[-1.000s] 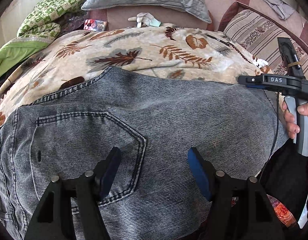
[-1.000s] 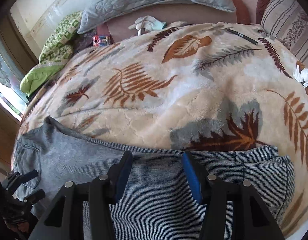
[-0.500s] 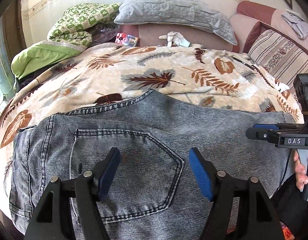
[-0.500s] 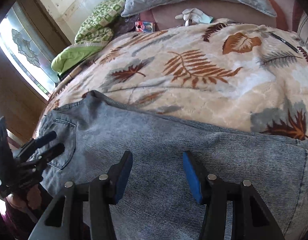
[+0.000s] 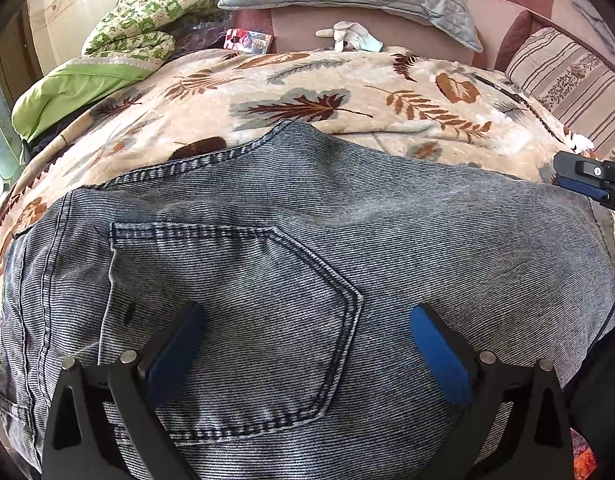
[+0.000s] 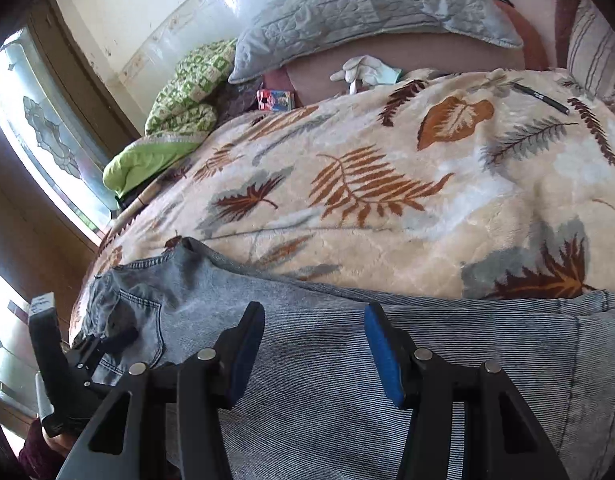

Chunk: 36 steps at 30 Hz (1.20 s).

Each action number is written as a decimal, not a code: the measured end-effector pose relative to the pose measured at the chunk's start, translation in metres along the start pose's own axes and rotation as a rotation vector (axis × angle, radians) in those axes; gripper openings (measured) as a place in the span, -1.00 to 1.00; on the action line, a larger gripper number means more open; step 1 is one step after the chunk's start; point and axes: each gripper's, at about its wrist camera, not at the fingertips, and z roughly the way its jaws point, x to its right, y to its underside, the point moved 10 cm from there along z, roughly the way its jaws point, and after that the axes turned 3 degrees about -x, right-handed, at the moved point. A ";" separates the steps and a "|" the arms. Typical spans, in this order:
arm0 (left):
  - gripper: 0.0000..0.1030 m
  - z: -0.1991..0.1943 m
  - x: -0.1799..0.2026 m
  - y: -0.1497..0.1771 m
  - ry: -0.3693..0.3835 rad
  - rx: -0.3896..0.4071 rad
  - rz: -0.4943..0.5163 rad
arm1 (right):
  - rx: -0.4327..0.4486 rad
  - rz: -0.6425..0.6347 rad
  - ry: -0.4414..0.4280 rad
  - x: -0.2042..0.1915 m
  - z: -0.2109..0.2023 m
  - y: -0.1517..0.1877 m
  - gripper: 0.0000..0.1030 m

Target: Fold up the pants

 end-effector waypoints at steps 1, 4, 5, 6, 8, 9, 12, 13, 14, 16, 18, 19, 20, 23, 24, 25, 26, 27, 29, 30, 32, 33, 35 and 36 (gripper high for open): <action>1.00 0.000 0.000 0.000 -0.004 0.008 -0.001 | 0.014 0.017 0.003 0.006 -0.006 -0.001 0.08; 1.00 -0.002 0.002 0.001 -0.013 0.007 0.016 | 0.046 0.055 0.031 0.026 -0.022 -0.003 0.08; 1.00 -0.004 0.002 0.000 -0.005 -0.001 0.015 | 0.053 0.071 0.031 0.033 -0.027 -0.003 0.08; 1.00 -0.006 0.000 -0.001 0.005 -0.003 0.005 | 0.058 0.088 0.028 0.038 -0.031 -0.002 0.08; 1.00 -0.017 -0.015 -0.008 -0.023 0.035 -0.049 | 0.065 0.125 0.018 0.049 -0.037 -0.002 0.08; 1.00 -0.026 -0.025 -0.013 -0.052 0.074 -0.079 | 0.067 0.142 0.014 0.053 -0.039 -0.001 0.08; 1.00 -0.058 -0.060 -0.024 -0.157 0.209 -0.164 | 0.069 0.155 0.013 0.055 -0.040 -0.001 0.08; 1.00 -0.068 -0.072 -0.025 -0.201 0.250 -0.191 | 0.069 0.143 0.012 0.051 -0.038 -0.002 0.08; 1.00 -0.076 -0.084 -0.024 -0.249 0.277 -0.216 | 0.068 0.126 0.006 0.045 -0.036 -0.003 0.08; 1.00 -0.080 -0.110 -0.017 -0.341 0.274 -0.275 | 0.053 0.082 -0.018 0.028 -0.028 -0.001 0.08; 1.00 -0.072 -0.130 -0.005 -0.359 0.223 -0.329 | 0.034 0.032 -0.048 0.006 -0.019 0.001 0.08; 1.00 -0.066 -0.137 0.002 -0.360 0.187 -0.350 | 0.022 0.003 -0.066 -0.006 -0.015 0.003 0.08; 1.00 -0.060 -0.141 0.008 -0.365 0.152 -0.363 | 0.010 -0.024 -0.085 -0.018 -0.010 0.004 0.08; 1.00 -0.046 -0.147 0.019 -0.354 0.089 -0.375 | -0.037 -0.093 -0.137 -0.052 0.008 0.013 0.08; 1.00 -0.046 -0.147 0.021 -0.350 0.085 -0.376 | -0.051 -0.110 -0.151 -0.062 0.013 0.016 0.08; 1.00 -0.044 -0.145 0.022 -0.351 0.081 -0.370 | -0.068 -0.123 -0.166 -0.071 0.019 0.019 0.08; 1.00 -0.042 -0.145 0.022 -0.354 0.075 -0.363 | -0.092 -0.135 -0.177 -0.079 0.027 0.023 0.08; 1.00 -0.040 -0.144 0.022 -0.355 0.070 -0.361 | -0.116 -0.146 -0.179 -0.085 0.035 0.026 0.08; 1.00 -0.036 -0.145 0.022 -0.349 0.062 -0.370 | -0.151 -0.158 -0.160 -0.092 0.053 0.031 0.08; 1.00 -0.035 -0.146 0.021 -0.347 0.061 -0.374 | -0.167 -0.160 -0.148 -0.094 0.061 0.033 0.08; 1.00 -0.032 -0.147 0.020 -0.347 0.050 -0.378 | -0.185 -0.158 -0.109 -0.093 0.076 0.035 0.08; 1.00 -0.030 -0.148 0.020 -0.346 0.045 -0.382 | -0.170 -0.158 -0.103 -0.092 0.079 0.034 0.08; 1.00 -0.030 -0.148 0.020 -0.349 0.046 -0.386 | -0.156 -0.181 -0.094 -0.093 0.078 0.031 0.08; 1.00 -0.032 -0.147 0.020 -0.353 0.052 -0.383 | -0.158 -0.183 -0.098 -0.093 0.076 0.031 0.08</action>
